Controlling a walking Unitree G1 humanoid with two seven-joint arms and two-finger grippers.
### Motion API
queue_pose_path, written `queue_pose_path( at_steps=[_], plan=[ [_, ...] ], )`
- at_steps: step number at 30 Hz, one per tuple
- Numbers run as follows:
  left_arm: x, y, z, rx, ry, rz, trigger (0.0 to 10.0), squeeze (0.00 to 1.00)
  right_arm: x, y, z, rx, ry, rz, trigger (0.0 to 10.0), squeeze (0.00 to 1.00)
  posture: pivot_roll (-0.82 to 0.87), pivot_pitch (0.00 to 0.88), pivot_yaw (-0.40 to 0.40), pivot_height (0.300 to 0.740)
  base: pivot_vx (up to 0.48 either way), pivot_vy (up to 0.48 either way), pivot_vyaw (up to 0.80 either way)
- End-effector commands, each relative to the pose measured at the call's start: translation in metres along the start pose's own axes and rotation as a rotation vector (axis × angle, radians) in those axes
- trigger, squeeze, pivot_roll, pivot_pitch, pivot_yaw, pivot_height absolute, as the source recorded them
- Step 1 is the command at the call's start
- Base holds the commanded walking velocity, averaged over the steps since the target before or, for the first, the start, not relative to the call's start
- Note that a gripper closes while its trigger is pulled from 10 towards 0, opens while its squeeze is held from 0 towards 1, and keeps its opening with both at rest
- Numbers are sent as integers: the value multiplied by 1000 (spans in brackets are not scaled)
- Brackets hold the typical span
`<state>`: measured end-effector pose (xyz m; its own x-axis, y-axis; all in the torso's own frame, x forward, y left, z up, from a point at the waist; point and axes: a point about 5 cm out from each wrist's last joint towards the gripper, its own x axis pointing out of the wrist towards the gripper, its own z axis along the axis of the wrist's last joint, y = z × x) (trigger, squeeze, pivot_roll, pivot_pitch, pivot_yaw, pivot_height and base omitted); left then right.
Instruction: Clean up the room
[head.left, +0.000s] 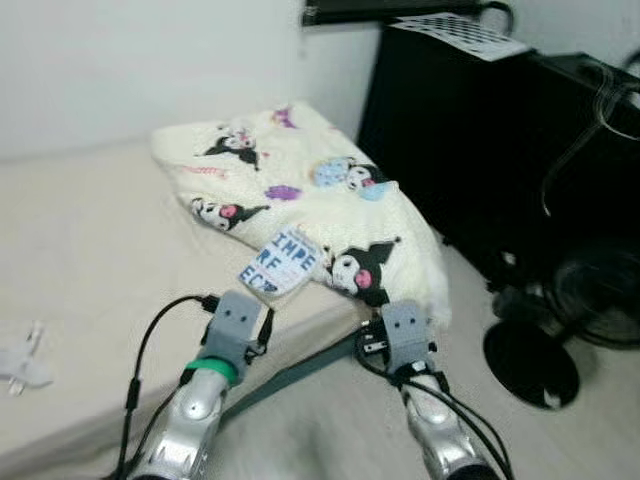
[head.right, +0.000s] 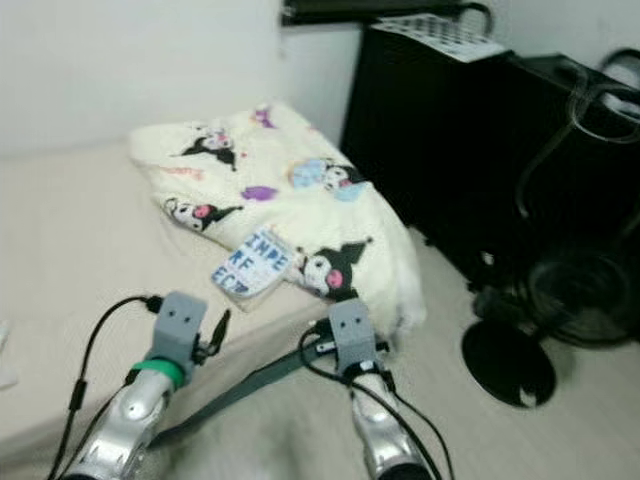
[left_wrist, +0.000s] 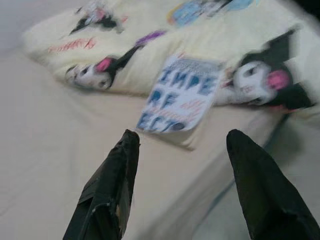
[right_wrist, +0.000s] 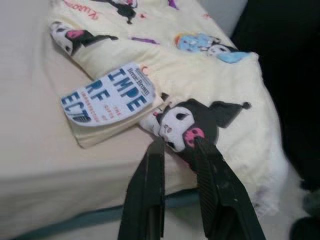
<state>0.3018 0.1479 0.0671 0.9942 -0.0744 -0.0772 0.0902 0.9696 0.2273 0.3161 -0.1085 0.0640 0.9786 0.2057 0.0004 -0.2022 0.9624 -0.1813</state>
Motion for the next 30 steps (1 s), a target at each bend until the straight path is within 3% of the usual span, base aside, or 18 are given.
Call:
queue_pose_path(
  at_steps=[1,7,23,30],
  plan=[
    [1,-13,1,-15,2,-29,10000,0,-10,-13,-14,6,54,-37,10000,0,1,38,-13,740,289,0,0],
    [2,-8,1,-16,3,-10,10000,0,-9,-11,-14,9,50,-32,10000,0,1,36,-12,740,275,0,0],
    [3,-11,1,-15,5,-12,10000,0,-10,-11,-15,6,59,-27,10000,0,0,36,-12,740,15,0,0],
    [4,-10,1,-14,7,-11,10000,0,-10,-11,-16,6,62,-28,10000,0,-4,35,-8,740,171,-268,0]
  ],
)
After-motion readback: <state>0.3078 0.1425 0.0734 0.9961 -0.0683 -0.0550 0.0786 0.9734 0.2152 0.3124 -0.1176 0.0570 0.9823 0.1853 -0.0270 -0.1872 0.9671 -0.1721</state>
